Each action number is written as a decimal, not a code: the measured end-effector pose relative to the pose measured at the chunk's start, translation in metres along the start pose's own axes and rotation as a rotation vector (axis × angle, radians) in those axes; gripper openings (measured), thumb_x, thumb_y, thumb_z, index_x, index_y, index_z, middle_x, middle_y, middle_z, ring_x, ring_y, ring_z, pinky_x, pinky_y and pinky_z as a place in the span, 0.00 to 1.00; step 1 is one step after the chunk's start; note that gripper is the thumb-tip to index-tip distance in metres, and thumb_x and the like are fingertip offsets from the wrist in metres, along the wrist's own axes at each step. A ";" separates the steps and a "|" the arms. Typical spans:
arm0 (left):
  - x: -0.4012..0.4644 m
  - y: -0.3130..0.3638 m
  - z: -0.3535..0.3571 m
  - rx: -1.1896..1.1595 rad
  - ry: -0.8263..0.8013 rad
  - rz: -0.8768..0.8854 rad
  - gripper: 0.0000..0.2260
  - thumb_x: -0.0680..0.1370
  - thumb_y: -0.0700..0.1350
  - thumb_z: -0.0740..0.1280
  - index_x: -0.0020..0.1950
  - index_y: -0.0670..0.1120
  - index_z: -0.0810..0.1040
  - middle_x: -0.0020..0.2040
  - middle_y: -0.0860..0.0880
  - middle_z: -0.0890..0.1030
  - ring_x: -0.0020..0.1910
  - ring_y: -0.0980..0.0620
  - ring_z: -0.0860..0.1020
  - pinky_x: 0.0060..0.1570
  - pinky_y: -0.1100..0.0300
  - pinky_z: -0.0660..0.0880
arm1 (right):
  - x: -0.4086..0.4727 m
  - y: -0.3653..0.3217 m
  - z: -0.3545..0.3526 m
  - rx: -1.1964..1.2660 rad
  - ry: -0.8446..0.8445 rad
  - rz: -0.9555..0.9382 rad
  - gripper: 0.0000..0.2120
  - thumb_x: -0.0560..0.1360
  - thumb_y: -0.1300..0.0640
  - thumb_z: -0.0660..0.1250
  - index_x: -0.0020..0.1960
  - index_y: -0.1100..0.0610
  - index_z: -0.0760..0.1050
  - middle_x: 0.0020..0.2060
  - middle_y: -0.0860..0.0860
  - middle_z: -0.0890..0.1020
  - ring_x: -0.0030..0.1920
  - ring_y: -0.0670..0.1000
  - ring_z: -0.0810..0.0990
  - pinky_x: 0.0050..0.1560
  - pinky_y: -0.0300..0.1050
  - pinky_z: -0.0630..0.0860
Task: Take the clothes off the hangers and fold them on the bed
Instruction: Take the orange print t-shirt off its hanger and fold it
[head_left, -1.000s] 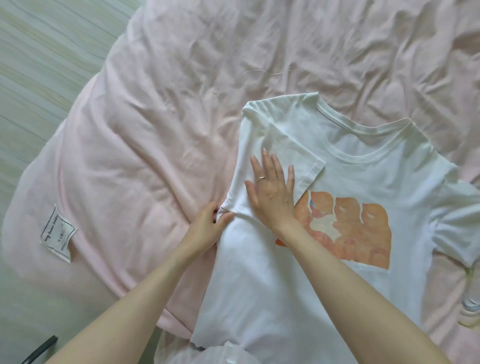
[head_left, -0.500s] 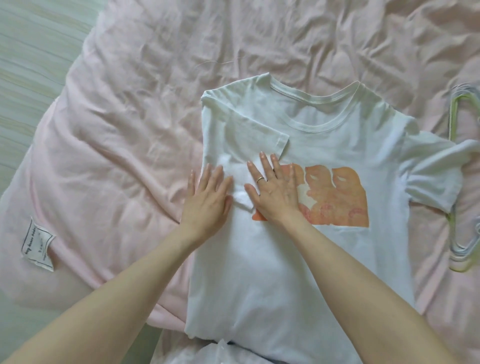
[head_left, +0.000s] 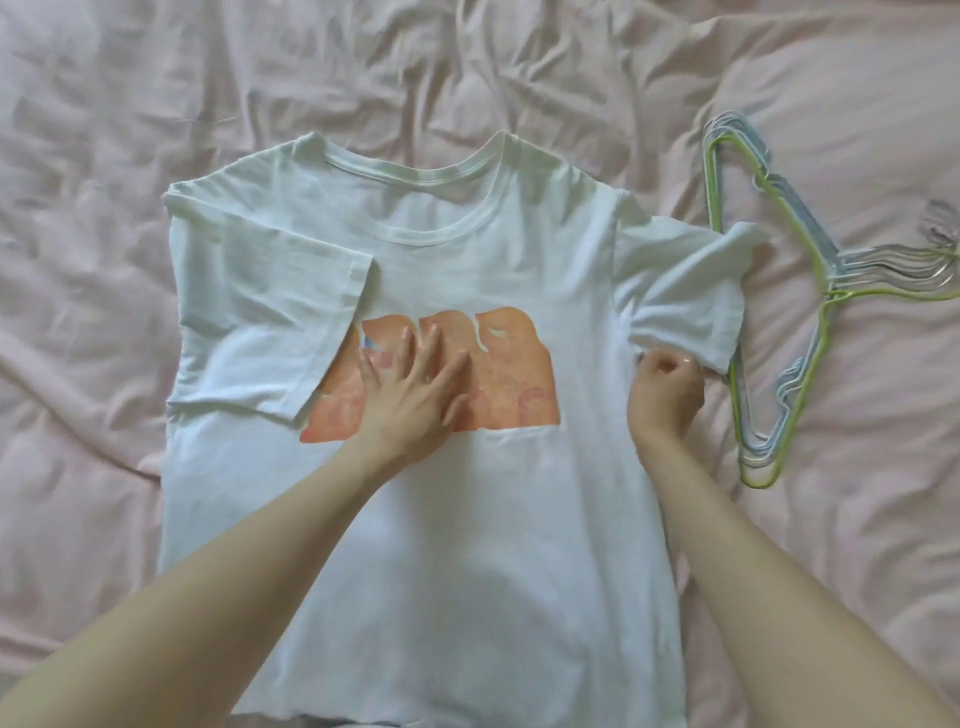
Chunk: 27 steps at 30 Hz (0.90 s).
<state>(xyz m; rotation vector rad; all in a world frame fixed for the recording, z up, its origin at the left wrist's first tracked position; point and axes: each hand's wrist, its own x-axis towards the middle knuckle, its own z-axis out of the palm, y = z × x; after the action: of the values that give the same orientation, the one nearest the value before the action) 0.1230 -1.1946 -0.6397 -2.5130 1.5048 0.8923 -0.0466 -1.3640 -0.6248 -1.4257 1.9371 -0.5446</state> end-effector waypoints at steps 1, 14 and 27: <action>0.004 0.008 0.003 -0.015 -0.011 -0.015 0.25 0.81 0.57 0.50 0.76 0.58 0.47 0.77 0.49 0.38 0.75 0.43 0.36 0.65 0.29 0.41 | 0.014 0.001 -0.003 0.203 0.015 0.279 0.11 0.77 0.57 0.61 0.53 0.64 0.74 0.51 0.56 0.79 0.51 0.56 0.77 0.47 0.40 0.70; 0.007 0.025 0.005 -0.080 0.022 -0.150 0.23 0.81 0.54 0.54 0.75 0.59 0.53 0.78 0.50 0.42 0.76 0.44 0.38 0.68 0.34 0.40 | 0.083 0.010 -0.003 1.051 -0.309 0.678 0.19 0.77 0.48 0.58 0.64 0.53 0.74 0.59 0.55 0.79 0.60 0.59 0.77 0.60 0.58 0.73; -0.006 0.017 -0.004 -0.677 0.373 -0.232 0.16 0.81 0.39 0.55 0.67 0.45 0.72 0.66 0.46 0.74 0.68 0.46 0.68 0.70 0.49 0.59 | -0.020 -0.011 0.042 -0.101 -0.389 -1.034 0.16 0.72 0.62 0.60 0.56 0.63 0.80 0.60 0.66 0.76 0.60 0.67 0.76 0.60 0.56 0.74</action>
<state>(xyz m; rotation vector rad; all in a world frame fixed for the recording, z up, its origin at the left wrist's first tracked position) 0.1082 -1.2000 -0.6296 -3.4120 1.0528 1.0772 -0.0048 -1.3460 -0.6414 -2.3522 0.8298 -0.5432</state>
